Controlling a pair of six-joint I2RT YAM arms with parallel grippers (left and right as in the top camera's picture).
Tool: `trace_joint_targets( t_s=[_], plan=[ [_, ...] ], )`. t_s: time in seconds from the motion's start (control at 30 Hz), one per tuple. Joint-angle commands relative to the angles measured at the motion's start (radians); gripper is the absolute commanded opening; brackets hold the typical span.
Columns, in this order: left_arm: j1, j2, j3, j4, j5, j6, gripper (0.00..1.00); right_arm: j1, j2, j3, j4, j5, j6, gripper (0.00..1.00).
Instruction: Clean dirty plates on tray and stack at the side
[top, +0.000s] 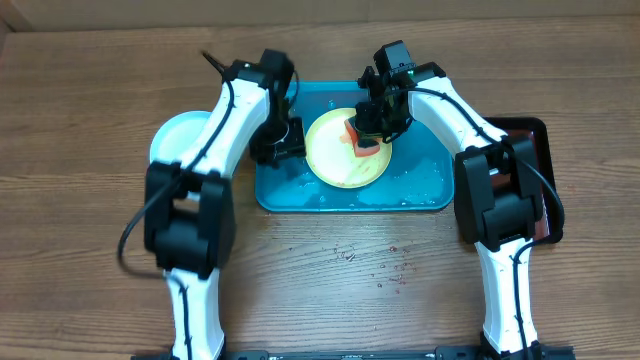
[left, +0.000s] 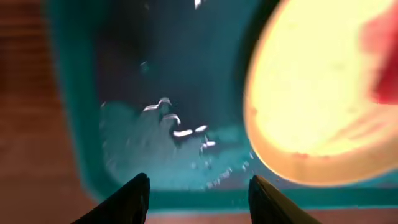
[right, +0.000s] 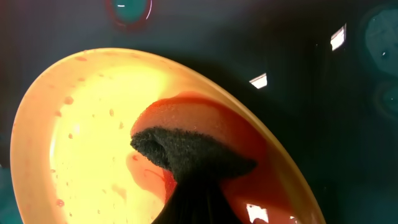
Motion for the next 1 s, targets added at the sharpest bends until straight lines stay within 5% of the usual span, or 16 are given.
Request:
trace_joint_targets(
  t_s=[0.0,0.3,0.6,0.97],
  plan=[
    [-0.097,-0.146,0.001,-0.02,-0.162,-0.199,0.53,0.004,0.033,-0.042,-0.003,0.028,0.012,0.04],
    [-0.272,-0.096,-0.161,0.15,-0.131,-0.423,0.62,0.004,0.033,-0.042,0.002,0.025,0.03,0.04],
    [-0.182,-0.096,-0.275,0.236,0.025,-0.534,0.54,0.004,0.033,-0.042,-0.002,0.025,0.029,0.04],
    [-0.192,-0.095,-0.303,0.372,-0.043,-0.565,0.34,0.002,0.033,-0.042,-0.024,0.036,0.026,0.04]
  ],
)
